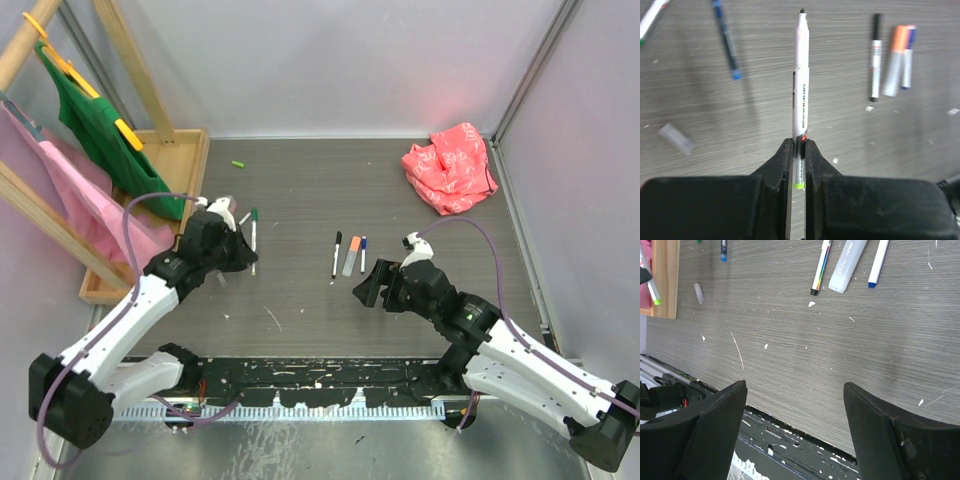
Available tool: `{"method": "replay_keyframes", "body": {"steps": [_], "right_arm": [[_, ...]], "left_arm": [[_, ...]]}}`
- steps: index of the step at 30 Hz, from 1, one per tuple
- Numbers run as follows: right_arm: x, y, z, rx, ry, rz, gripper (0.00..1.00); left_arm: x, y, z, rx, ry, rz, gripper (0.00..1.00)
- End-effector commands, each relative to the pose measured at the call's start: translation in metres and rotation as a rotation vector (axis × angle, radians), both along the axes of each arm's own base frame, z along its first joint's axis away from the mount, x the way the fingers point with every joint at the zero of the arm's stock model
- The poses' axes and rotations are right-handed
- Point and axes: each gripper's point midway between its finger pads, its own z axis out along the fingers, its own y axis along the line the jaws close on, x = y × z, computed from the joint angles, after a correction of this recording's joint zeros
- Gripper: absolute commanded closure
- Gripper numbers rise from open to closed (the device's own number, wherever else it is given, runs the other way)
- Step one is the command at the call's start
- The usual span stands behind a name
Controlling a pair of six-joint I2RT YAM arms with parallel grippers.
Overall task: Insert the pens into the pen caps
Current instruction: Pick up the pen from the center of the board.
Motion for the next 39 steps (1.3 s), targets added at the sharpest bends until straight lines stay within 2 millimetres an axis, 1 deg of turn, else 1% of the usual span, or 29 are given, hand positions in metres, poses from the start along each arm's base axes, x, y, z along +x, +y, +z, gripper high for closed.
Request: {"method": "replay_keyframes", "body": {"steps": [1, 3, 5, 8, 10, 13, 16, 19, 21, 24, 26, 31, 33, 34, 39], "right_arm": [[0.017, 0.010, 0.042, 0.095, -0.116, -0.018, 0.17], [0.020, 0.014, 0.048, 0.118, -0.135, -0.018, 0.17], [0.021, 0.020, 0.057, 0.165, -0.156, -0.010, 0.17], [0.021, 0.031, 0.081, 0.265, -0.203, 0.018, 0.17], [0.020, 0.035, 0.095, 0.321, -0.236, 0.034, 0.17], [0.020, 0.035, 0.111, 0.383, -0.274, 0.026, 0.20], [0.021, 0.033, 0.116, 0.411, -0.274, 0.001, 0.24], [0.020, 0.034, 0.119, 0.429, -0.267, 0.005, 0.26], [0.018, 0.036, 0.120, 0.446, -0.262, 0.011, 0.27], [0.016, 0.039, 0.117, 0.464, -0.235, 0.016, 0.29], [0.015, 0.041, 0.111, 0.472, -0.214, 0.022, 0.31], [0.012, 0.050, 0.105, 0.492, -0.191, 0.055, 0.35], [0.012, 0.054, 0.101, 0.482, -0.175, 0.066, 0.39], [0.013, 0.055, 0.099, 0.476, -0.168, 0.070, 0.43], [0.013, 0.059, 0.100, 0.487, -0.169, 0.084, 0.51]], "left_arm": [[-0.013, -0.038, 0.061, -0.103, -0.172, -0.125, 1.00], [-0.026, -0.055, 0.072, -0.121, -0.200, -0.163, 1.00], [-0.040, -0.076, 0.083, -0.155, -0.238, -0.215, 1.00], [-0.063, -0.106, 0.094, -0.207, -0.272, -0.296, 1.00], [-0.073, -0.122, 0.097, -0.235, -0.282, -0.334, 1.00], [-0.083, -0.145, 0.101, -0.264, -0.285, -0.377, 1.00], [-0.090, -0.166, 0.102, -0.279, -0.279, -0.419, 1.00], [-0.094, -0.184, 0.102, -0.285, -0.274, -0.453, 1.00], [-0.095, -0.193, 0.102, -0.295, -0.272, -0.465, 1.00], [-0.097, -0.203, 0.105, -0.316, -0.275, -0.477, 1.00], [-0.096, -0.208, 0.106, -0.320, -0.277, -0.481, 1.00], [-0.094, -0.218, 0.109, -0.336, -0.281, -0.483, 1.00], [-0.094, -0.222, 0.112, -0.348, -0.284, -0.492, 1.00], [-0.094, -0.224, 0.113, -0.349, -0.284, -0.496, 1.00], [-0.095, -0.227, 0.116, -0.353, -0.286, -0.508, 1.00]]}}
